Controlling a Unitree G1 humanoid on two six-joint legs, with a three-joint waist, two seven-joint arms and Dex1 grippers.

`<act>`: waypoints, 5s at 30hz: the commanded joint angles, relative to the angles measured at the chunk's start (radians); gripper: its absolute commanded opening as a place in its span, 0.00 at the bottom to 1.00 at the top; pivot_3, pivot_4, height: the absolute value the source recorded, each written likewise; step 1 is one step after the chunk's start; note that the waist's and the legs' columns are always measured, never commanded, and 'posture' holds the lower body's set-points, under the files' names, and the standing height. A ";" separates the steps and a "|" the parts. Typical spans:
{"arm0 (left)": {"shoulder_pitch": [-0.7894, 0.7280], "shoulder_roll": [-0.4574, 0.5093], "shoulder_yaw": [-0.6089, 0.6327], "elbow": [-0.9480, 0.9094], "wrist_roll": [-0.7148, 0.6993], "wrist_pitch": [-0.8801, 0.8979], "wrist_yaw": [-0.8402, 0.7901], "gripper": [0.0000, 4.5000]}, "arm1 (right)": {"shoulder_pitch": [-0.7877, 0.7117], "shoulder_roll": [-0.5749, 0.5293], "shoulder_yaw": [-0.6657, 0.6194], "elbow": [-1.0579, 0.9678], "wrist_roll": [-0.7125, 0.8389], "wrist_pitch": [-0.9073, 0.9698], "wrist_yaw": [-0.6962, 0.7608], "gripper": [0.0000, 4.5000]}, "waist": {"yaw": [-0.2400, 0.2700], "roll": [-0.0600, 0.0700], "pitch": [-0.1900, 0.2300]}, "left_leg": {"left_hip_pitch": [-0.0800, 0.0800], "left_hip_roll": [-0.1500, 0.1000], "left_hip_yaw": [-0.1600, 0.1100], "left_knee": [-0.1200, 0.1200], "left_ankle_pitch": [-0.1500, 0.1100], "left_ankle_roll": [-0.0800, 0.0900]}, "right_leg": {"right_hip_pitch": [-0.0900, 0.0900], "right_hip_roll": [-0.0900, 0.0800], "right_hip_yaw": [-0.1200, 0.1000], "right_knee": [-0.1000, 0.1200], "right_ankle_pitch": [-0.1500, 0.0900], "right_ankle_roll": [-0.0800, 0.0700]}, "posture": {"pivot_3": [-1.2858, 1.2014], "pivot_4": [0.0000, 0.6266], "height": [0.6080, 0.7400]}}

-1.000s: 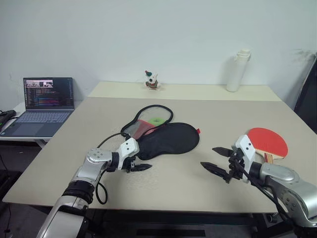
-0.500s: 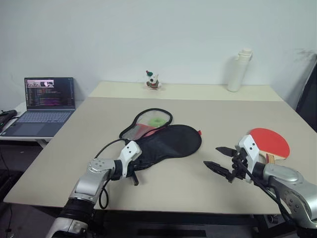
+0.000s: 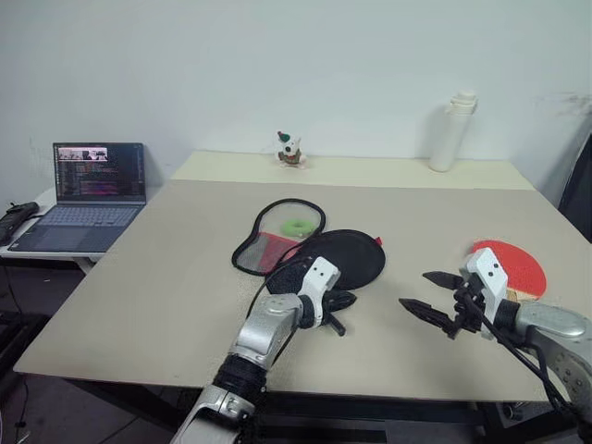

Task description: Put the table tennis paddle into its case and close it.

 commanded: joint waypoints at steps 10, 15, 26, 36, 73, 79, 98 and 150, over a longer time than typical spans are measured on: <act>0.021 0.130 -0.013 -0.123 -0.011 -0.115 -0.103 0.58 | -0.007 0.000 -0.032 -0.049 0.048 0.019 -0.024 1.00 | -0.008 0.000 0.000 | 0.000 0.002 0.000 0.000 0.000 0.000 | -0.001 0.001 0.000 0.001 0.000 -0.001 | 0.52 0.24 1.00; 0.099 0.277 0.151 -0.342 -0.175 -0.111 -0.220 0.88 | -0.026 0.029 -0.012 -0.054 0.087 0.058 -0.055 1.00 | -0.021 -0.001 0.002 | 0.000 0.003 0.000 -0.001 0.000 0.000 | -0.001 0.000 0.001 0.000 0.000 -0.001 | 0.52 0.24 1.00; 0.204 0.513 0.299 -0.469 -0.297 -0.017 -0.280 0.88 | -0.129 0.183 0.155 0.019 0.075 0.134 -0.165 1.00 | -0.026 -0.001 0.004 | 0.001 0.003 -0.001 -0.001 0.000 0.000 | -0.001 0.000 0.000 0.001 -0.001 -0.003 | 0.52 0.24 1.00; 0.194 0.669 0.363 -0.286 -0.257 -0.134 -0.306 0.88 | -0.279 0.402 0.230 0.161 0.067 0.296 -0.329 1.00 | -0.027 0.000 0.004 | 0.000 0.004 -0.001 -0.002 0.000 0.000 | -0.002 0.001 -0.001 0.002 -0.002 -0.005 | 0.52 0.24 1.00; 0.195 0.652 0.342 -0.290 -0.249 -0.155 -0.274 0.88 | -0.576 0.874 0.143 0.767 -0.137 0.179 -0.563 0.22 | -0.054 0.000 0.004 | 0.002 0.005 -0.001 -0.003 0.000 0.000 | -0.007 -0.001 0.000 0.014 -0.001 -0.013 | 0.52 0.24 1.00; 0.218 0.623 0.301 -0.383 -0.270 -0.124 -0.285 0.88 | -0.549 0.812 0.092 0.671 -0.078 0.297 -0.549 0.01 | -0.052 0.000 0.004 | 0.001 0.004 -0.001 -0.003 0.000 0.000 | -0.008 -0.001 0.000 0.014 -0.001 -0.013 | 0.52 0.24 1.00; 0.277 0.557 0.189 -0.536 -0.278 -0.083 -0.289 0.88 | -0.605 0.085 0.350 0.732 -0.124 0.354 0.001 0.01 | -0.049 0.001 0.006 | 0.000 0.003 0.000 -0.002 0.000 0.000 | -0.007 0.001 0.000 0.011 -0.004 -0.008 | 0.52 0.24 1.00; 0.094 0.489 0.157 -0.433 -0.322 -0.098 -0.333 0.88 | -0.419 0.009 -0.224 0.453 -0.274 0.322 -0.154 0.99 | -0.040 0.003 0.009 | 0.000 0.003 0.000 -0.002 0.000 0.000 | -0.006 0.000 0.000 0.011 -0.004 -0.007 | 0.52 0.24 1.00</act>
